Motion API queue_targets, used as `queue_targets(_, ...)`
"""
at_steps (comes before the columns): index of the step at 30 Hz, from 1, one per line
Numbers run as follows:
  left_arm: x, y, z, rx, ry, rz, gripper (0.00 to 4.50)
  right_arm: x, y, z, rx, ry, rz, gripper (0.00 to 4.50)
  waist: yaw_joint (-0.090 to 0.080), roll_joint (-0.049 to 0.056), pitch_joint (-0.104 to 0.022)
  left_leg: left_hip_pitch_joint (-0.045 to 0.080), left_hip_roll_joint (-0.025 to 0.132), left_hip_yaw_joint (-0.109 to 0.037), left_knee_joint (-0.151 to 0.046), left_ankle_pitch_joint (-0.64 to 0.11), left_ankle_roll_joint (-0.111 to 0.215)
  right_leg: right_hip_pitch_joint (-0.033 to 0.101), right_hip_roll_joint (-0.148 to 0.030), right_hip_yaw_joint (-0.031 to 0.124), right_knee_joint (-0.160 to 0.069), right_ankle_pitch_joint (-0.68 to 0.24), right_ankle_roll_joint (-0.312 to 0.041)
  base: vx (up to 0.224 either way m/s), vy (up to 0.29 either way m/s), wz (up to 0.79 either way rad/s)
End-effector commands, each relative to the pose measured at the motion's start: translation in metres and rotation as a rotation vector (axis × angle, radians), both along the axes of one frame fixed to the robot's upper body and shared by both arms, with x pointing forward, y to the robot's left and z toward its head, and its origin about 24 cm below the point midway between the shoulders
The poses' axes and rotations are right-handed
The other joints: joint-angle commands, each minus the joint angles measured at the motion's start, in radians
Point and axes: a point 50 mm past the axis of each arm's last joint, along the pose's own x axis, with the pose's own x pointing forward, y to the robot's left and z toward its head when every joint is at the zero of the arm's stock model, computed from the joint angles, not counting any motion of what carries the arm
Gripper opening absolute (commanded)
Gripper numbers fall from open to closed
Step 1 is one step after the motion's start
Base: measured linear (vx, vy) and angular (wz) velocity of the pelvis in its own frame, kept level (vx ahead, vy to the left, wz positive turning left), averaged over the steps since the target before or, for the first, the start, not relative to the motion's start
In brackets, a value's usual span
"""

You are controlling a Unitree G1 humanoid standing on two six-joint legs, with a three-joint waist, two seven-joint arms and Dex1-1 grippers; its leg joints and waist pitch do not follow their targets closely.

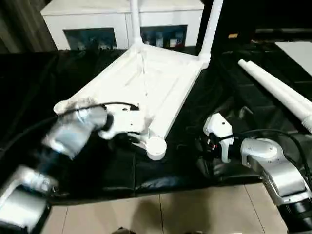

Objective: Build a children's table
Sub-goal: Rotate table base

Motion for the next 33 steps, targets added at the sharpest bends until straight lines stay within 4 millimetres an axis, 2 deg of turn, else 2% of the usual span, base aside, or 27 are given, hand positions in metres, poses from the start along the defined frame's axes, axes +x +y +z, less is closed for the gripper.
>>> queue_targets(1,0.004,0.004,0.001,0.076,-0.029,-0.049,1.73,0.001,0.003,0.005,0.003,-0.02,0.028,3.23,0.003,-0.005,-0.068,0.022,0.045,-0.014,-0.072,-0.214,0.042,0.051,-0.051,0.036,-0.062,-0.164,-0.233,0.0,0.0,0.0)
queue_targets(3,0.008,0.004,-0.001,0.107,-0.049,-0.075,1.93,-0.001,0.004,0.005,0.006,-0.017,0.043,3.23,0.003,-0.006,-0.068,0.024,0.047,-0.014,-0.073,-0.225,0.028,0.051,-0.053,0.037,-0.062,-0.173,-0.229,0.0,0.0,0.0)
queue_targets(5,0.011,0.003,-0.002,0.127,-0.065,-0.094,1.93,-0.002,0.005,0.006,0.01,-0.012,0.059,3.23,0.004,-0.007,-0.07,0.021,0.047,-0.014,-0.071,-0.21,0.027,0.053,-0.054,0.038,-0.058,-0.151,-0.231,0.0,0.0,0.0)
queue_targets(6,0.016,0.0,-0.005,0.14,-0.09,-0.113,1.93,-0.004,0.007,0.006,0.014,-0.007,0.076,3.23,0.005,-0.008,-0.066,0.019,0.042,-0.012,-0.069,-0.22,0.033,0.049,-0.05,0.037,-0.065,-0.167,-0.225,0.0,0.0,0.0)
queue_targets(8,0.019,-0.004,-0.008,0.147,-0.111,-0.123,1.93,-0.005,0.008,0.006,0.015,-0.004,0.082,3.23,0.009,-0.008,-0.07,0.02,0.046,-0.014,-0.068,-0.218,0.027,0.053,-0.055,0.038,-0.059,-0.162,-0.225,0.0,0.0,0.0)
queue_targets(11,0.023,-0.008,-0.016,0.154,-0.13,-0.13,1.93,-0.006,0.009,0.005,0.014,-0.002,0.087,3.23,0.01,-0.008,-0.071,0.015,0.044,-0.015,-0.067,-0.202,0.031,0.056,-0.055,0.037,-0.057,-0.143,-0.229,0.0,0.0,0.0)
queue_targets(17,0.027,-0.009,-0.031,0.207,-0.15,-0.149,1.93,-0.008,0.008,0.004,0.008,0.001,0.089,3.23,0.012,-0.011,-0.073,0.014,0.044,-0.017,-0.064,-0.188,0.041,0.058,-0.057,0.035,-0.057,-0.13,-0.228,0.0,0.0,0.0)
queue_targets(18,0.026,-0.006,-0.034,0.226,-0.098,-0.156,1.75,-0.008,0.007,0.004,0.005,0.002,0.089,3.23,0.013,-0.01,-0.074,0.014,0.044,-0.017,-0.063,-0.187,0.042,0.058,-0.056,0.035,-0.057,-0.129,-0.231,0.0,0.0,0.0)
queue_targets(23,0.026,-0.001,-0.037,0.251,-0.036,-0.144,1.46,-0.008,0.007,0.003,-0.001,0.004,0.089,3.23,0.014,-0.01,-0.074,0.016,0.045,-0.016,-0.063,-0.186,0.047,0.057,-0.057,0.035,-0.055,-0.107,-0.249,0.0,0.0,0.0)
queue_targets(28,0.024,-0.001,-0.034,0.231,0.049,-0.152,1.11,-0.009,0.007,0.003,-0.003,0.004,0.091,3.23,0.014,-0.013,-0.074,0.014,0.046,-0.016,-0.063,-0.171,0.053,0.06,-0.06,0.035,-0.052,-0.09,-0.259,0.0,0.0,0.0)
queue_targets(29,0.023,-0.001,-0.033,0.23,0.082,-0.16,0.98,-0.009,0.008,0.003,-0.002,0.005,0.092,3.23,0.013,-0.017,-0.075,0.013,0.045,-0.016,-0.062,-0.164,0.058,0.062,-0.06,0.035,-0.051,-0.08,-0.264,0.0,0.0,0.0)
queue_targets(30,0.023,-0.001,-0.033,0.237,0.095,-0.165,0.78,-0.009,0.008,0.003,-0.003,0.005,0.093,3.23,0.014,-0.015,-0.075,0.013,0.046,-0.015,-0.061,-0.156,0.063,0.061,-0.06,0.035,-0.049,-0.068,-0.27,0.0,0.0,0.0)
queue_targets(33,0.02,0.002,-0.034,0.255,0.138,-0.172,0.66,-0.008,0.008,0.003,-0.004,0.004,0.093,3.23,0.014,-0.014,-0.074,0.015,0.048,-0.015,-0.062,-0.16,0.07,0.061,-0.061,0.035,-0.049,-0.063,-0.279,0.0,0.0,0.0)
